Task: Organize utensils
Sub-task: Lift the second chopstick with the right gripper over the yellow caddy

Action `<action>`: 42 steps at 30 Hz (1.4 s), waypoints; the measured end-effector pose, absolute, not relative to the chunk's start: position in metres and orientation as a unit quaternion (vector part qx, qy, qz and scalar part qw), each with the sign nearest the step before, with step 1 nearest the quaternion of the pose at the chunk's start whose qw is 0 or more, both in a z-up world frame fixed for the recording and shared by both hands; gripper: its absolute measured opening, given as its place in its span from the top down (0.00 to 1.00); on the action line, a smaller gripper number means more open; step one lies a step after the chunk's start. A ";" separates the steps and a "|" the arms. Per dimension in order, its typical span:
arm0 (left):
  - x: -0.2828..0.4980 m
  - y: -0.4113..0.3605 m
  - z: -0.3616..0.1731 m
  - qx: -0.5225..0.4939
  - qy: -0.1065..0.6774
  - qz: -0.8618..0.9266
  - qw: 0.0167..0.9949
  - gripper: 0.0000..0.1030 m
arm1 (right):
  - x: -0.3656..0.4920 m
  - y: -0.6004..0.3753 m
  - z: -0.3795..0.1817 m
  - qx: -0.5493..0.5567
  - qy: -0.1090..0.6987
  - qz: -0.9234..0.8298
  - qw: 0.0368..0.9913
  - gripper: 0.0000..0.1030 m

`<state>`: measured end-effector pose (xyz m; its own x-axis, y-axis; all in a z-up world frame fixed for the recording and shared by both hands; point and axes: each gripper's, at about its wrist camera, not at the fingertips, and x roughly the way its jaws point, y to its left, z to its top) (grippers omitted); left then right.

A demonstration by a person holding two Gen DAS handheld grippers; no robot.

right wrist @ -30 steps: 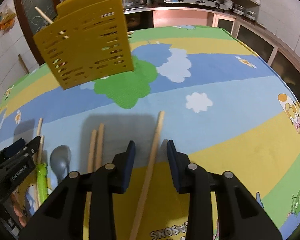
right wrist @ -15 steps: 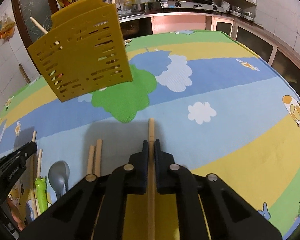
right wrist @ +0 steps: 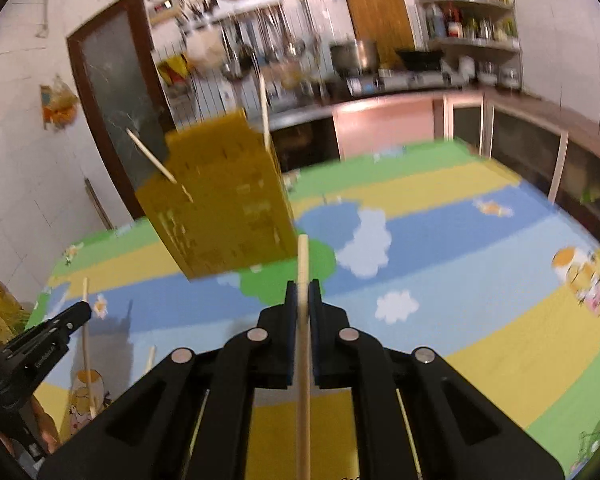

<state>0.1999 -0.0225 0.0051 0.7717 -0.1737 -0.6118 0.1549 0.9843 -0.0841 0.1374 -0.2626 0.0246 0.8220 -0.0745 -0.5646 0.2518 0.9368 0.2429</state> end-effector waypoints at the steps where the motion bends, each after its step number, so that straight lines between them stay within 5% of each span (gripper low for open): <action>1: 0.194 -0.020 0.012 -0.015 0.311 -0.084 0.947 0.95 | 0.134 -0.262 0.029 0.155 0.275 -0.081 0.945 0.94; 27: 0.125 0.001 0.060 -0.033 0.177 -0.072 0.981 0.95 | 0.076 -0.244 0.069 0.095 0.138 -0.057 0.984 0.94; 42: 0.176 -0.054 0.190 -0.037 0.035 -0.124 0.991 0.96 | 0.151 -0.268 0.176 0.072 0.019 -0.063 0.995 0.94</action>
<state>0.1762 -0.0541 0.1898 0.9667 -0.2488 -0.0594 0.2436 0.9664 -0.0821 0.1508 -0.2684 0.1757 0.9914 -0.1225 -0.0461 0.1279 0.9816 0.1419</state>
